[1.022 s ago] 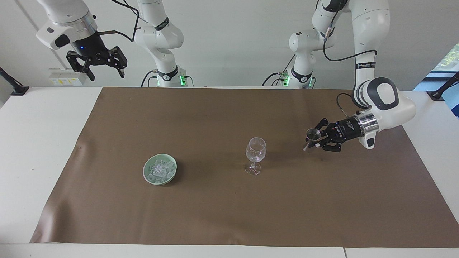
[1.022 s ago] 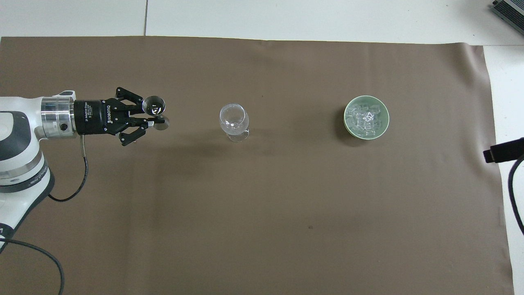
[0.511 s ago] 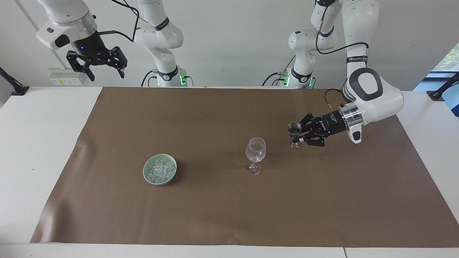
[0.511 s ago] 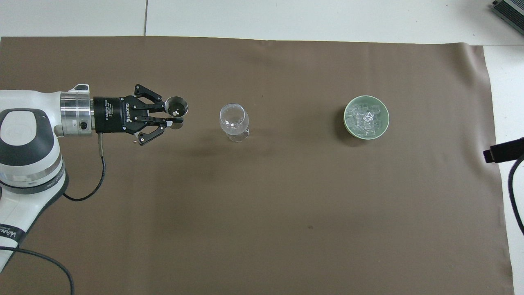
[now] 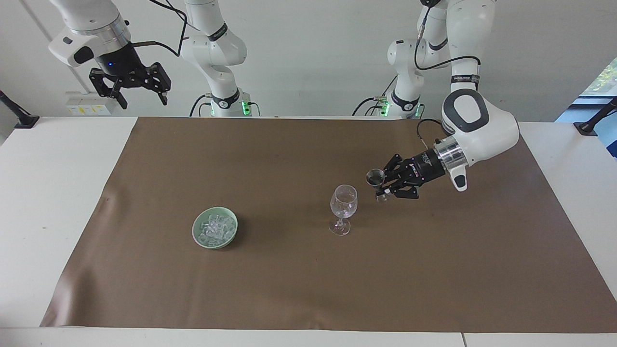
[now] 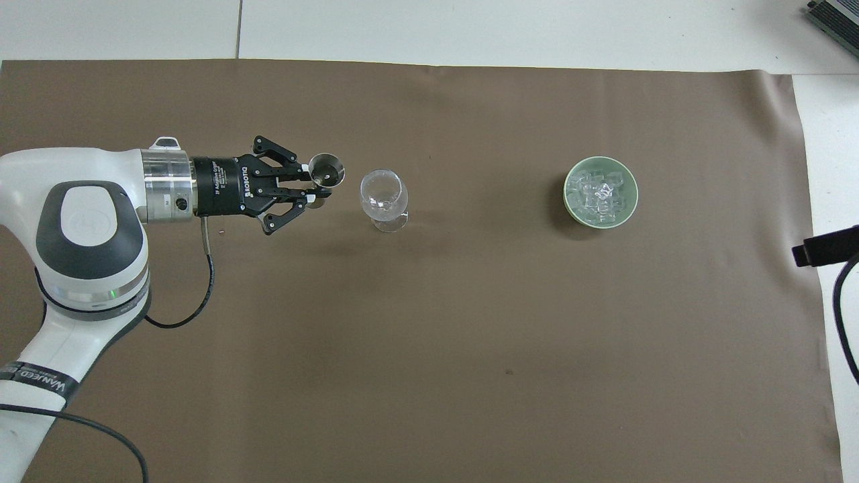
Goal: Pour wine and add ice with both arms
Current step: 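Lift and carry the silver cup over the clear glass with the left gripper, then tilt the silver cup over the clear glass with the left gripper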
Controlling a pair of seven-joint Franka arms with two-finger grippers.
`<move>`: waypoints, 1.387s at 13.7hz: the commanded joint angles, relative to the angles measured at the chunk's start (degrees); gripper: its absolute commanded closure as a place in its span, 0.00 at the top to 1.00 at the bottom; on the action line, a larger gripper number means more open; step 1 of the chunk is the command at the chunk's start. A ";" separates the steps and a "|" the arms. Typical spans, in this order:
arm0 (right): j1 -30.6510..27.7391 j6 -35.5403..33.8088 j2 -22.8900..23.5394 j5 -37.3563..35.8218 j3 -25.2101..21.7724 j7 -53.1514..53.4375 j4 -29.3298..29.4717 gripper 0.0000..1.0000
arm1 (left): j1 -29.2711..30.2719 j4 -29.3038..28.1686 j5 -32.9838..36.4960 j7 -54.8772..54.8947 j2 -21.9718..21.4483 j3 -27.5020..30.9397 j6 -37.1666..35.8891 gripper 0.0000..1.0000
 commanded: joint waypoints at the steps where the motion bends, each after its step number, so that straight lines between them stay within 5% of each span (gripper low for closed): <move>1: -0.20 0.45 -0.71 1.01 0.13 0.80 -1.06 1.00 | -2.68 0.01 0.94 -2.52 -0.41 0.79 3.84 0.00; 19: -0.20 0.45 -0.71 1.01 0.13 0.80 -0.97 1.00 | -7.61 -0.34 11.30 -1.29 -0.41 0.70 12.02 0.00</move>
